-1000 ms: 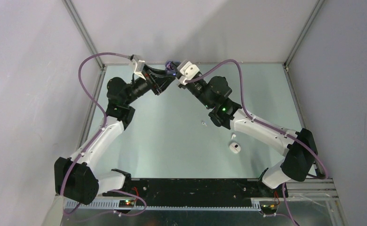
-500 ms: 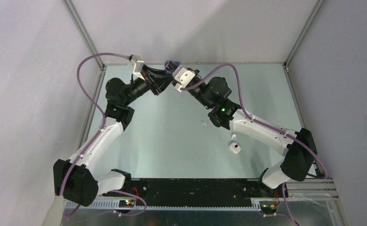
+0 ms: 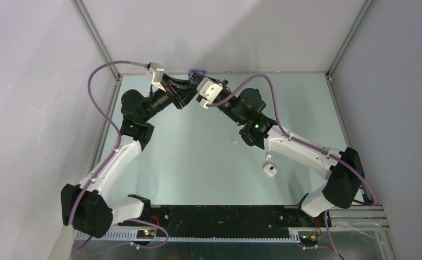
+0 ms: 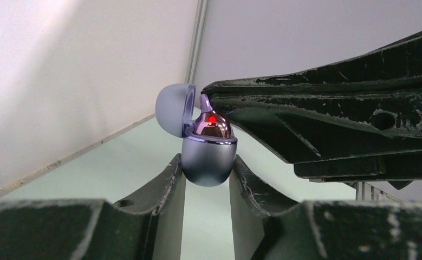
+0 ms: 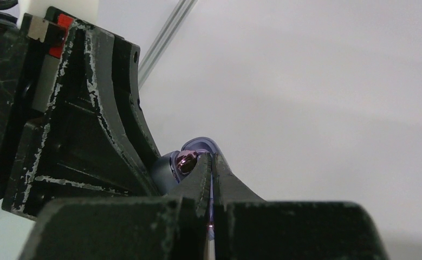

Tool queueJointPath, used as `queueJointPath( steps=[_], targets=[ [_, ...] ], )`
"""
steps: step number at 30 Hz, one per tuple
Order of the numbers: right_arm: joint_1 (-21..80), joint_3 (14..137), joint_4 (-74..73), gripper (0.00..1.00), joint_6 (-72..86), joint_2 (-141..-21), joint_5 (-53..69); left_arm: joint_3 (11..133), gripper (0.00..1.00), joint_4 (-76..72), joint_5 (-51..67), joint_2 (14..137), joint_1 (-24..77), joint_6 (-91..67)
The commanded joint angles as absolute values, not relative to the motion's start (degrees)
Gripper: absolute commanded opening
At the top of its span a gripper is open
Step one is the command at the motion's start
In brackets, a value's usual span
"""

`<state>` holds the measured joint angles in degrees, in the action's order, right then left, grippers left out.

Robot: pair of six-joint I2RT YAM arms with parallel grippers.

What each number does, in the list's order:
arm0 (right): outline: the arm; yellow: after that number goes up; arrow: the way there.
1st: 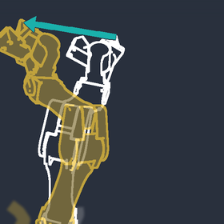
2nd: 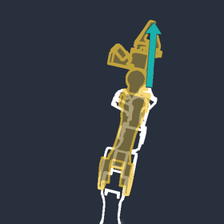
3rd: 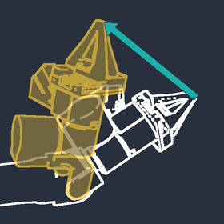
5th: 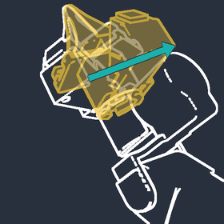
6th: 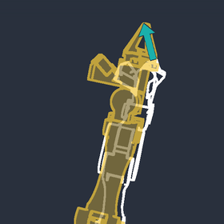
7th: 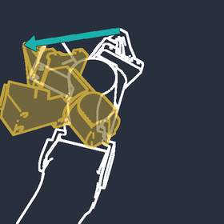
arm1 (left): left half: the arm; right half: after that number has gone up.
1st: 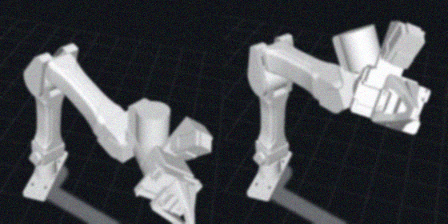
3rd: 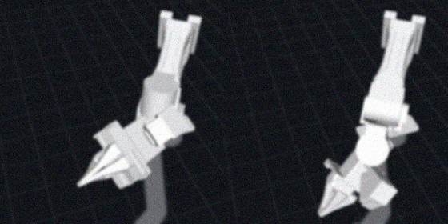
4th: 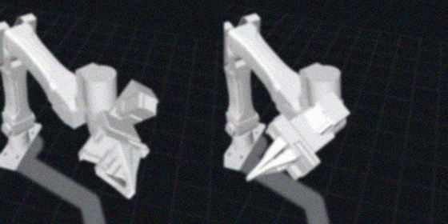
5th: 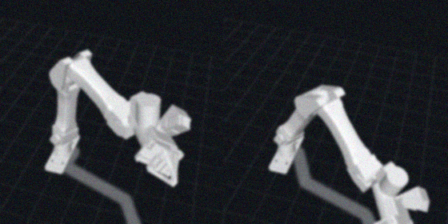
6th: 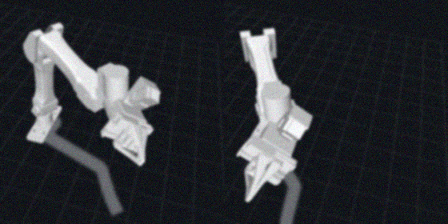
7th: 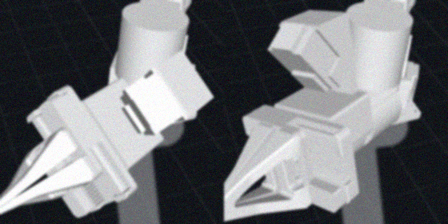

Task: Insert the wireless bluetooth earbuds into the charging case
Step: Place the earbud in the charging case.

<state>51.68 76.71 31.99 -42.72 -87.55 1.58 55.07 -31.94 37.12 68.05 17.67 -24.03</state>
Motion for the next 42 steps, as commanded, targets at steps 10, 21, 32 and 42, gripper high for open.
queueJointPath(
  steps=[10,21,32,42],
  targets=[
    [52.9,76.8,29.8,0.0,-42.4,-87.0,3.8,55.3,0.0,-34.4,34.8,65.2,17.8,-25.1],
    [52.4,76.8,25.0,0.13,-42.1,-85.5,3.6,54.4,0.0,-34.6,35.0,65.1,16.9,-23.6],
    [52.1,76.8,18.5,0.21,-42.6,-83.3,6.3,53.5,0.0,-34.7,37.0,65.0,16.1,-22.0],
    [46.8,79.3,3.4,0.54,-34.1,-75.0,15.0,50.1,0.0,-32.3,42.7,64.4,15.3,-15.9]
  ],
)
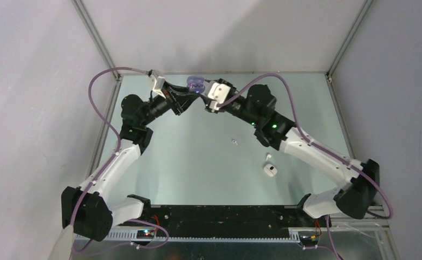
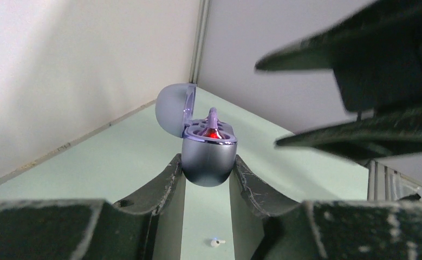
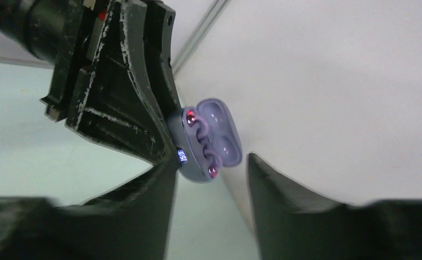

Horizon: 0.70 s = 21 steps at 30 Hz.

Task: Insert the wireless bluetooth earbuds into the charging case
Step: Close the charging case.

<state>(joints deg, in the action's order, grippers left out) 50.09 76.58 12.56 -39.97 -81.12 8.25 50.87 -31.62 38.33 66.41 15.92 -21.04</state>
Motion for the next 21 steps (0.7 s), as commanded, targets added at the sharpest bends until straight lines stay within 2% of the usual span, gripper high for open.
queueJointPath(
  steps=[1,3,9,15,21],
  targets=[
    [45.4,80.6,-1.9,0.62,-33.2,-74.3,17.3,49.7,0.0,-31.7,43.5,64.2,15.3,-13.9],
    [43.2,83.0,-9.0,0.73,-31.0,-74.1,21.0,49.1,0.0,-29.6,45.8,63.9,15.2,-10.6],
    [37.7,93.0,-28.0,0.85,-30.3,-79.8,31.8,48.8,0.0,-20.9,52.6,62.5,15.1,1.3],
    [36.7,97.2,-32.5,0.9,-34.2,-85.9,38.3,51.7,0.0,-7.3,55.3,62.1,15.1,15.4],
    [37.4,102.1,-32.8,0.91,-35.1,-92.6,43.3,53.2,0.0,-3.2,55.6,62.3,15.2,21.6]
  ],
)
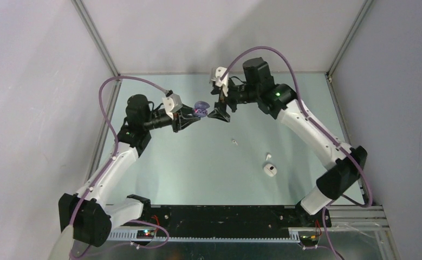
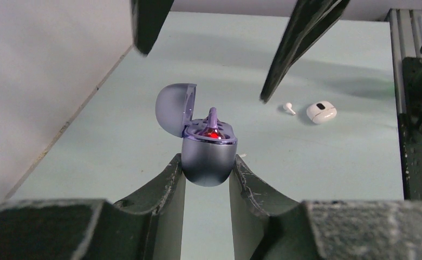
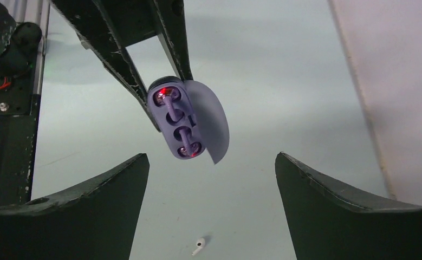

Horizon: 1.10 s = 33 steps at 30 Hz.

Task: Insert the wireless bluetooth earbuds into the charging case
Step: Close the charging case, then place the charging case at the center of the board.

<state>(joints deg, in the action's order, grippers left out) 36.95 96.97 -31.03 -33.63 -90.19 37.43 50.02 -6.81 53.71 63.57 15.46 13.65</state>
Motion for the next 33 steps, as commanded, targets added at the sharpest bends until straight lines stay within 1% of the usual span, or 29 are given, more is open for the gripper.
queueJointPath(
  steps=[1,6,8,11,12,13,14,15,16,17,18,19,21,24,25,29,30,31,33],
  targets=[
    [37.7,102.8,-32.9,0.91,-35.2,-93.9,43.9,53.2,0.0,-3.2,55.6,62.3,15.2,22.1],
    [39.3,103.7,-33.3,0.91,-36.6,-96.3,46.1,53.6,0.0,-4.2,53.9,62.9,15.3,21.6],
    [40.3,103.2,-34.9,0.9,-38.5,-96.0,46.1,53.3,0.0,-7.5,51.3,63.3,15.3,17.6],
    [41.8,99.8,-33.8,0.89,-39.3,-94.1,40.6,53.1,0.0,-12.8,43.3,64.5,15.1,4.8],
    [42.1,97.0,-31.3,0.89,-38.6,-92.3,38.8,53.3,0.0,-14.0,42.3,65.2,14.9,2.7],
    [42.6,95.3,-29.6,0.9,-38.2,-91.0,32.9,53.4,0.0,-14.4,41.0,65.6,14.8,-0.9],
    [43.3,91.6,-24.7,0.91,-36.9,-88.4,29.2,53.3,0.0,-14.6,40.6,66.1,14.7,-2.1],
    [43.7,89.5,-21.8,0.95,-36.1,-87.0,19.2,53.1,0.0,-14.5,40.3,66.5,14.7,-4.2],
    [44.1,85.0,-15.5,0.97,-34.7,-83.8,14.0,52.7,0.0,-13.6,40.3,67.4,14.7,-5.1],
    [44.0,83.2,-13.2,0.98,-33.6,-82.4,6.2,52.5,0.0,-12.5,40.6,68.3,14.7,-6.1],
    [43.1,80.6,-10.7,0.99,-32.8,-80.0,0.9,51.6,0.0,-12.3,40.7,68.9,14.8,-7.2],
    [42.3,79.8,-10.7,0.99,-29.2,-79.2,-0.7,50.9,0.0,-12.6,40.7,70.1,14.7,-8.1],
    [38.6,78.1,-14.0,0.99,-24.4,-76.9,0.5,48.8,0.0,-14.4,41.1,72.5,14.7,-10.8],
    [31.9,74.6,-20.3,0.99,-18.5,-75.3,8.7,47.6,0.0,-15.7,41.7,77.6,14.6,-16.3],
    [30.8,73.7,-21.1,0.99,-16.2,-74.6,10.1,47.9,0.01,-16.0,42.1,81.1,14.4,-17.6],
    [26.2,68.7,-26.3,0.97,-12.9,-73.1,17.2,53.5,0.04,-13.3,46.9,92.4,13.0,-22.7],
    [25.4,68.1,-26.8,0.97,-12.7,-72.9,18.8,56.5,0.04,-11.7,47.5,94.2,12.8,-23.8],
    [24.8,67.0,-27.7,0.97,-12.4,-72.6,19.5,58.0,0.04,-8.2,47.5,97.7,12.3,-24.2],
    [24.1,65.8,-28.6,0.96,-11.9,-72.4,20.7,60.4,0.05,-6.1,47.5,101.8,11.9,-25.6]
  ],
)
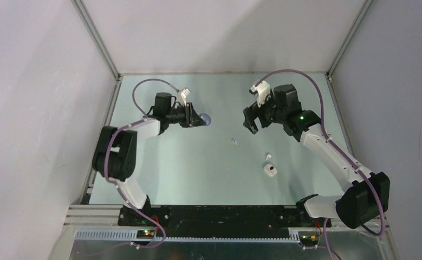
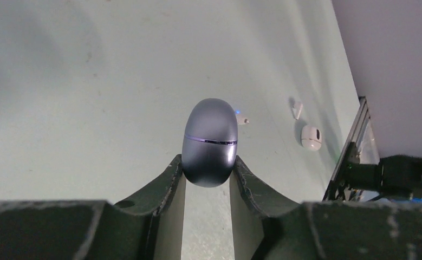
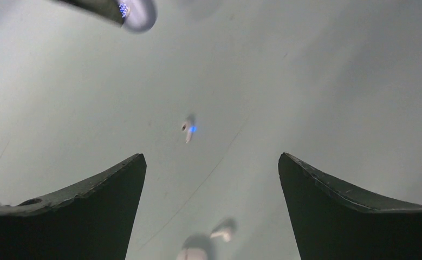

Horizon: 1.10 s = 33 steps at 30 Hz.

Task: Insert the wireless bluetooth earbuds into the charging case
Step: Place the charging case at the center of the board, then move the charging case to the center of the board.

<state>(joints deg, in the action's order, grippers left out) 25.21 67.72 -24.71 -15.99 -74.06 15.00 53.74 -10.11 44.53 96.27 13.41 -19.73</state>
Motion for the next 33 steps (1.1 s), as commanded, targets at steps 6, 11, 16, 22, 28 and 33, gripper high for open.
queueJointPath(
  steps=[6,11,16,22,28,33],
  targets=[
    [22.7,62.9,-29.2,0.95,-10.8,-72.8,21.3,65.3,0.07,1.6,43.8,110.2,10.0,-28.5],
    [21.3,61.7,-30.7,0.94,-10.2,-73.6,20.5,67.0,0.14,7.6,38.9,112.4,9.4,-28.2],
    [20.2,61.7,-34.2,0.94,-10.1,-74.6,19.4,67.7,0.19,11.1,35.0,112.1,9.2,-27.2],
    [18.5,61.7,-41.3,0.93,-19.8,-74.5,17.9,66.9,0.58,13.3,30.7,108.9,8.9,-25.8],
    [16.8,61.1,-50.4,0.91,-32.5,-74.3,15.0,69.3,0.76,26.3,28.5,103.2,7.3,-17.6],
    [13.9,57.4,-51.3,0.88,-49.4,-74.6,11.4,67.9,0.78,29.6,26.1,95.6,4.5,-14.4]
  ],
)
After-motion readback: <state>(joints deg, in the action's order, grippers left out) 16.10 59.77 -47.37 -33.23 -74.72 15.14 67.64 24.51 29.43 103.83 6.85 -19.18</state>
